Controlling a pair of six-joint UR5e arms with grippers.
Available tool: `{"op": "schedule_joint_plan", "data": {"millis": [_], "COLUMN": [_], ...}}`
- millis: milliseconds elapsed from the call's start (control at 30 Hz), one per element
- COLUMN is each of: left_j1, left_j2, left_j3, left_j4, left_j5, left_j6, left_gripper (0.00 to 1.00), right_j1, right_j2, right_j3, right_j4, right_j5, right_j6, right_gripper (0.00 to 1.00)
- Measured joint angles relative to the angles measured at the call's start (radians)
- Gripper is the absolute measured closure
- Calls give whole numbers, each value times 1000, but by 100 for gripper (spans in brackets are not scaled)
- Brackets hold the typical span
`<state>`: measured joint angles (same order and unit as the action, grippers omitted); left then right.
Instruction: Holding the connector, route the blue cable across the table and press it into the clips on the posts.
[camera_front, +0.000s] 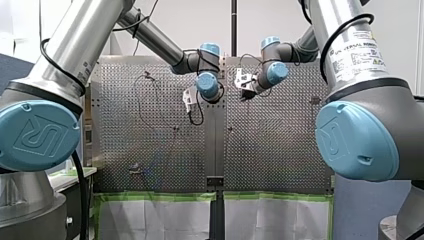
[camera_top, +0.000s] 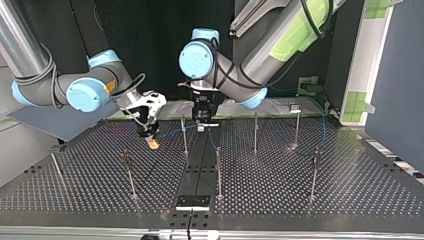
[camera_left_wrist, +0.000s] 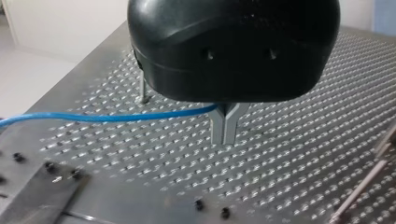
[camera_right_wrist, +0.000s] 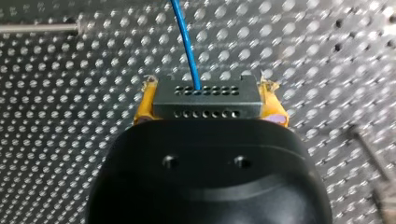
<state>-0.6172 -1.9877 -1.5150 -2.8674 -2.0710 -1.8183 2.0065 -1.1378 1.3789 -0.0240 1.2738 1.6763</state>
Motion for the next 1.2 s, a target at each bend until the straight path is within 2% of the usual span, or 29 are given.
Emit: {"op": "schedule_joint_plan", "data": {"millis": [100, 200, 267, 467, 600, 667, 900, 1200], "left_j1": [-1, 0, 1, 3, 6, 9, 15, 29], "left_j2": [-1, -9, -22, -68, -93, -103, -156, -184], "left_j3": [-23, -49, -68, -106, -111, -111, -111, -108], "left_j4": [23, 50, 68, 119, 152, 170, 229, 281], "left_j5": [21, 48, 67, 117, 150, 168, 216, 242], "left_j6": [5, 7, 8, 1, -12, -16, -26, -45], "left_gripper": [99, 99, 99, 99, 99, 99, 99, 99], "right_j1": [-8, -14, -17, -21, -21, -22, -23, -32], "right_j2": [1, 3, 7, 32, 39, 40, 57, 91], "right_j3": [26, 51, 67, 123, 163, 177, 235, 317], "right_j4": [-25, -50, -65, -122, -161, -176, -234, -316], "right_j5": [2, 15, 26, 41, 42, 42, 40, 41], "right_j6": [19, 24, 21, -6, -10, -7, 24, 26], "right_gripper": [100, 100, 100, 100, 100, 100, 100, 100]}}
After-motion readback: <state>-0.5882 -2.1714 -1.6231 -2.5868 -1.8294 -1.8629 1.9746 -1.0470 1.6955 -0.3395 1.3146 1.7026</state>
